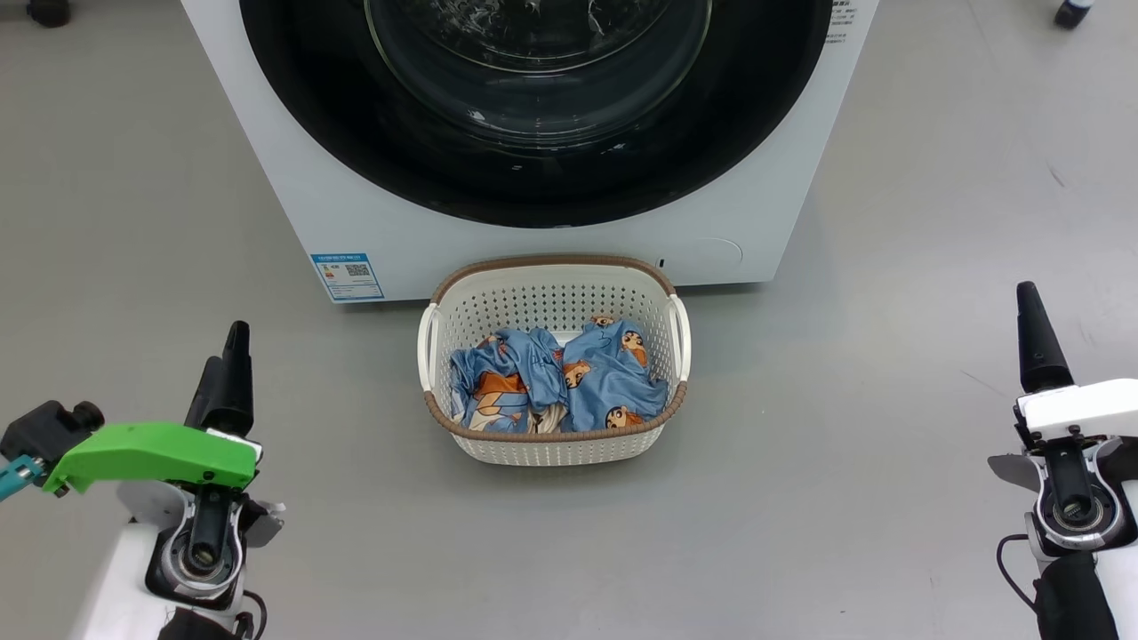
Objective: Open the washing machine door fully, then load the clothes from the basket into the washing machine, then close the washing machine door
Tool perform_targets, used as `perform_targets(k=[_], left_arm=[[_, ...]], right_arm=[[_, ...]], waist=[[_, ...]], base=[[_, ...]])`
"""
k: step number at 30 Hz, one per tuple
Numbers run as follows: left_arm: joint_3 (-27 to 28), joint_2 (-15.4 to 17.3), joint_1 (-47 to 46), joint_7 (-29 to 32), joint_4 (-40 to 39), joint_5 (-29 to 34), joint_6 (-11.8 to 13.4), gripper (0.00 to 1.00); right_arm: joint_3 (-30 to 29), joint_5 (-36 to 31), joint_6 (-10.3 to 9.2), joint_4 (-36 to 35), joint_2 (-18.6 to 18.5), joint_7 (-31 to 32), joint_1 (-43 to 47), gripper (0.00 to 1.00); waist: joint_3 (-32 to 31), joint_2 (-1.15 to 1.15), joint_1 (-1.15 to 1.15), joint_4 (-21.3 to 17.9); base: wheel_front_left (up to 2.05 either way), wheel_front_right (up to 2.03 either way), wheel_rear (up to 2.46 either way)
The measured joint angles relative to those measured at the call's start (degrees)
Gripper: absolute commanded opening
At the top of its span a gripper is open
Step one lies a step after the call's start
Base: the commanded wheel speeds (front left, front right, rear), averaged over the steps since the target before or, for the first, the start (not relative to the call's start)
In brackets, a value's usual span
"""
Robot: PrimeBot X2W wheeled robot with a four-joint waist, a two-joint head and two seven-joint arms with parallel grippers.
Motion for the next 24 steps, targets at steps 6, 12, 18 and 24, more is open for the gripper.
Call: perform_targets(k=[6, 12, 18, 24], left_arm=[[-1.92, 1.75, -0.15, -1.44, 0.83, 6.16, 0.00, 1.00], [-3.54, 3.11, -1.02, -2.82, 2.09, 11.66, 0.00, 1.00], [-5.43, 4.44, -1.58, -4.03, 2.57, 17.82, 0.70, 1.00], [-7.04, 5.44, -2.37, -5.17, 3.42, 24.52, 1.79, 1.00]], right_arm=[[1.87, -5.54, 0.00, 0.26, -1.71, -1.44, -1.13, 1.00], [4.05, -11.06, 0.00, 0.62, -3.27, -2.70, -2.02, 1.00], [5.83, -15.92, -0.10, 1.54, -4.28, -3.98, -2.32, 1.00], [8.00, -20.97, -0.53, 2.57, -5.71, -5.17, -3.24, 1.00]], waist=[[-0.12, 0.00, 0.00, 0.06], [-0.24, 0.00, 0.00, 0.21], [-0.40, 0.00, 0.00, 0.43], [-0.61, 0.00, 0.00, 0.64]], base=[[0.00, 0.00, 0.00], [0.00, 0.00, 0.00], [0.00, 0.00, 0.00], [0.00, 0.00, 0.00]])
